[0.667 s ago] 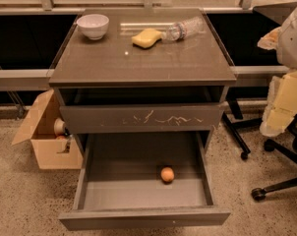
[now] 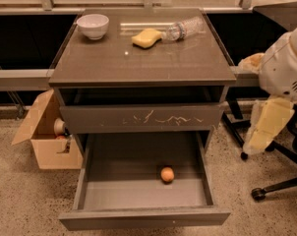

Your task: Pick orange from middle drawer and place on counter

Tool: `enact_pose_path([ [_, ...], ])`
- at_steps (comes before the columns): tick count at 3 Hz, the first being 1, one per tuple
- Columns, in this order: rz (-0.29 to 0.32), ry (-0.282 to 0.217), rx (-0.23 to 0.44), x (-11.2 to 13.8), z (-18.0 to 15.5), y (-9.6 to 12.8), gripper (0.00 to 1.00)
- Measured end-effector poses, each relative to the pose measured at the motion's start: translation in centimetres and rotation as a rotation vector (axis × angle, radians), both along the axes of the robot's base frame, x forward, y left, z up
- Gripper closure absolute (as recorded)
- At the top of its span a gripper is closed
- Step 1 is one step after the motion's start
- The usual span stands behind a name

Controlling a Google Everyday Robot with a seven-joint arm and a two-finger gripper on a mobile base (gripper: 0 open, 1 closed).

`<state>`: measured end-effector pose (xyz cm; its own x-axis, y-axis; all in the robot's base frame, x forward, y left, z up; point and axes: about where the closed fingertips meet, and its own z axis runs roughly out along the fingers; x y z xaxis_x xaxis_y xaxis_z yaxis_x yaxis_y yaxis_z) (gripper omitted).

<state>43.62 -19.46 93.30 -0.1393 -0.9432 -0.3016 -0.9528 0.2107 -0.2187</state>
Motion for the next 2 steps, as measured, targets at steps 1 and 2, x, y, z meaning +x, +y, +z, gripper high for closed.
enact_pose_path([
  [1,0.091,0.025,0.166,-0.3,-6.3,3.5,0.0],
  [2,0.132,0.049,0.277,-0.2,-10.2,6.4,0.0],
])
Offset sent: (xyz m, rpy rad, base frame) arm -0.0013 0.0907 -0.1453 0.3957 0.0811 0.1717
